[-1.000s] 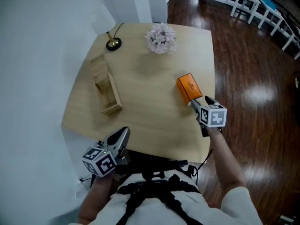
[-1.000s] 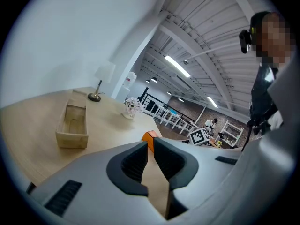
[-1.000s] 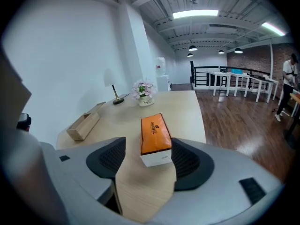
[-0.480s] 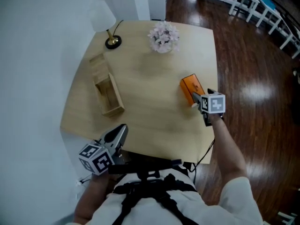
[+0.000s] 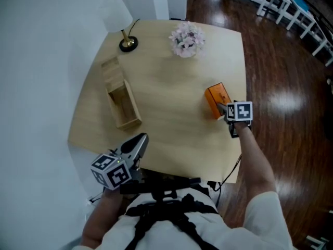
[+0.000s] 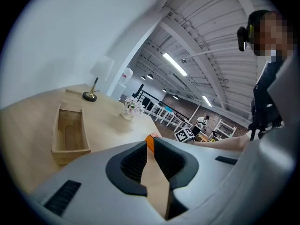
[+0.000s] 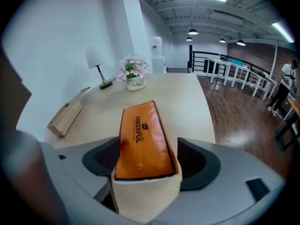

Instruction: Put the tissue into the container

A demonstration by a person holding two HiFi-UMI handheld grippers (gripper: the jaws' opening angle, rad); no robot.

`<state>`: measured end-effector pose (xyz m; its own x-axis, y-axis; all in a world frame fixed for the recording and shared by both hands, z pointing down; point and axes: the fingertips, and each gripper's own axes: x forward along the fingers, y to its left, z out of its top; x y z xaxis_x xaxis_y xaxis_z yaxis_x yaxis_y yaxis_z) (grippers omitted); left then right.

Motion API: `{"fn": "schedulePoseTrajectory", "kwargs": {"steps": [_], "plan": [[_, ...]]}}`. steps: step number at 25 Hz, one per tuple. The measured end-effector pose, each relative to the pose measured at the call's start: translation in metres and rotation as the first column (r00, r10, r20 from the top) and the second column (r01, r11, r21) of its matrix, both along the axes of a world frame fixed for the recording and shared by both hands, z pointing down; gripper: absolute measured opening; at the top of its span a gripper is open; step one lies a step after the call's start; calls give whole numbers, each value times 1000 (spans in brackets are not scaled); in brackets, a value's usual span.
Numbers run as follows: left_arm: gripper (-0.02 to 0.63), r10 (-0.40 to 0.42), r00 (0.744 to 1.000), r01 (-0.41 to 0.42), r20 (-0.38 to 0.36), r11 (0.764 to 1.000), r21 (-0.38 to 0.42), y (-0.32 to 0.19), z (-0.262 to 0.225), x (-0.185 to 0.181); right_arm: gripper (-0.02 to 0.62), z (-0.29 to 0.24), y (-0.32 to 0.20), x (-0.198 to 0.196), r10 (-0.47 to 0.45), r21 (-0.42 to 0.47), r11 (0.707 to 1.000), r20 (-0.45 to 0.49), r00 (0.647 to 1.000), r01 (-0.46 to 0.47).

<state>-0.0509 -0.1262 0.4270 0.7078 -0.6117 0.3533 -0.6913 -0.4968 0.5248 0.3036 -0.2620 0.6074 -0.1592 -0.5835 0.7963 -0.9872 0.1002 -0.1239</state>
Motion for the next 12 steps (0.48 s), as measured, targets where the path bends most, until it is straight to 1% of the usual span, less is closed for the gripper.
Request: {"fn": "schedulePoseTrajectory", "kwargs": {"steps": [3,7,10,12], "plan": [[31,2,1000,-1,12,1000,-10,1,2,-2,374,8,-2,1,10,-21,1000,20,1000,-9],[31,-4,1000,4,16,1000,-12,2,1,-4,374,11,-3,-2,11,-27,1000,82,997,-9],[31,-7,1000,7,18,1000,-11,3,1,-6,373,11,-2,-2,0,-21,1000,106,994,2],[31,-9,1000,9,20,1000,-11,3,1,-8,373,9,-3,-2,-15,-10,1000,107,994,16]]}}
